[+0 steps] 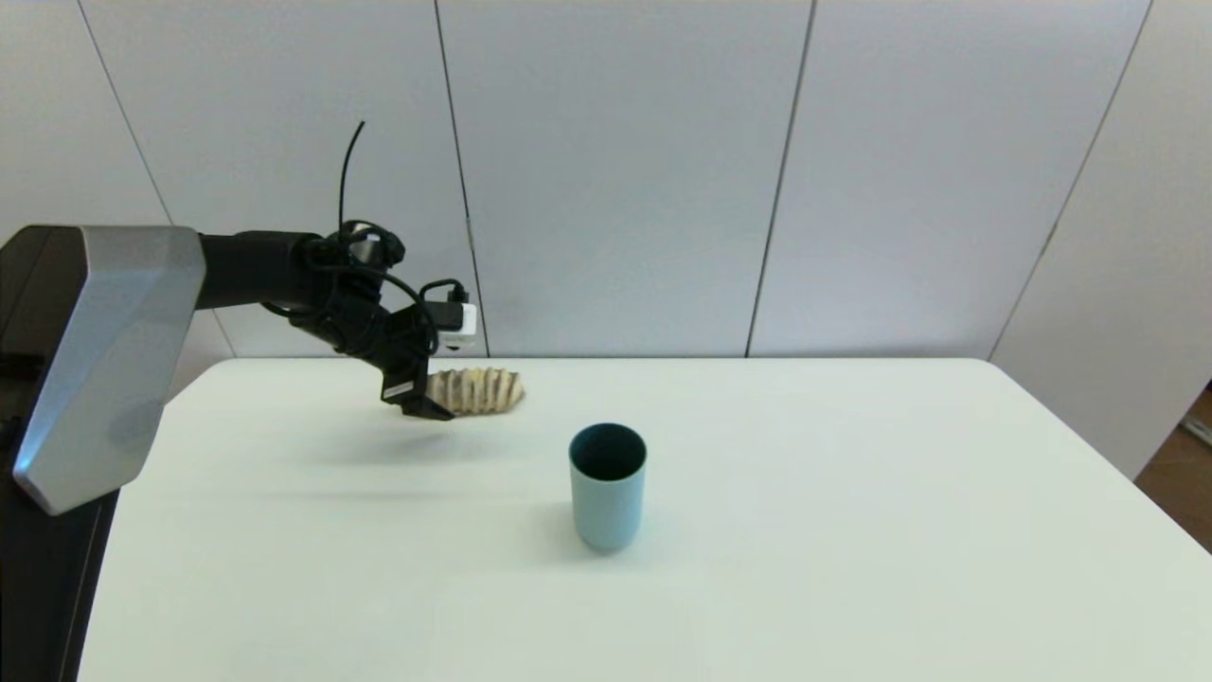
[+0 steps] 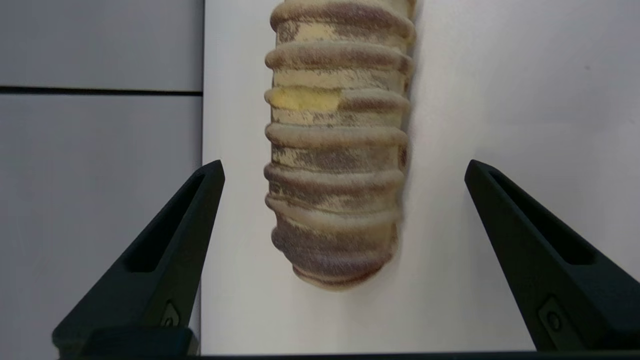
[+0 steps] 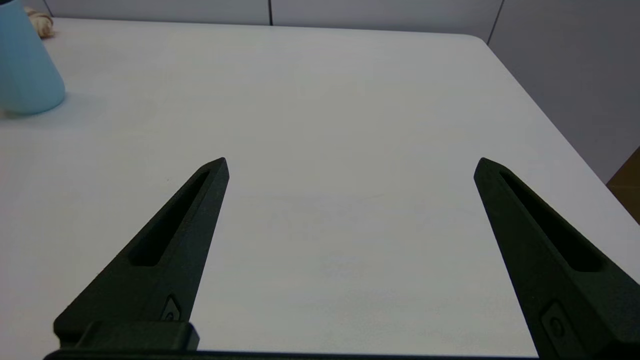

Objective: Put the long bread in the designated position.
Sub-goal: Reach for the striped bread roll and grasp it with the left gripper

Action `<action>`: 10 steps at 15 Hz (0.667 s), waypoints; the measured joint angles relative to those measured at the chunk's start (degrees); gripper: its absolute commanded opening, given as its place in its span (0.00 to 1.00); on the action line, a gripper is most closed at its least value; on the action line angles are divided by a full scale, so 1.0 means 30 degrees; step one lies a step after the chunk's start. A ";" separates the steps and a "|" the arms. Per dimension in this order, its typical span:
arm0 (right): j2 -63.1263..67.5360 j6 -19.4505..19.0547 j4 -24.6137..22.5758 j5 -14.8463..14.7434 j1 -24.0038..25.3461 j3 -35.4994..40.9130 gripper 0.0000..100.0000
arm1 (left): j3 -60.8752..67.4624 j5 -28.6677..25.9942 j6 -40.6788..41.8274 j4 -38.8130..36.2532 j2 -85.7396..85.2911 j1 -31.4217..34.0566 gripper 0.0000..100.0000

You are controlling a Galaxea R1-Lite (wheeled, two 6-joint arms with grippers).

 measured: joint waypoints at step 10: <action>0.0000 -0.0008 -0.0008 0.0000 0.0000 0.0000 1.00 | -0.0093 -0.0614 0.0158 -0.0138 0.0837 0.0089 0.00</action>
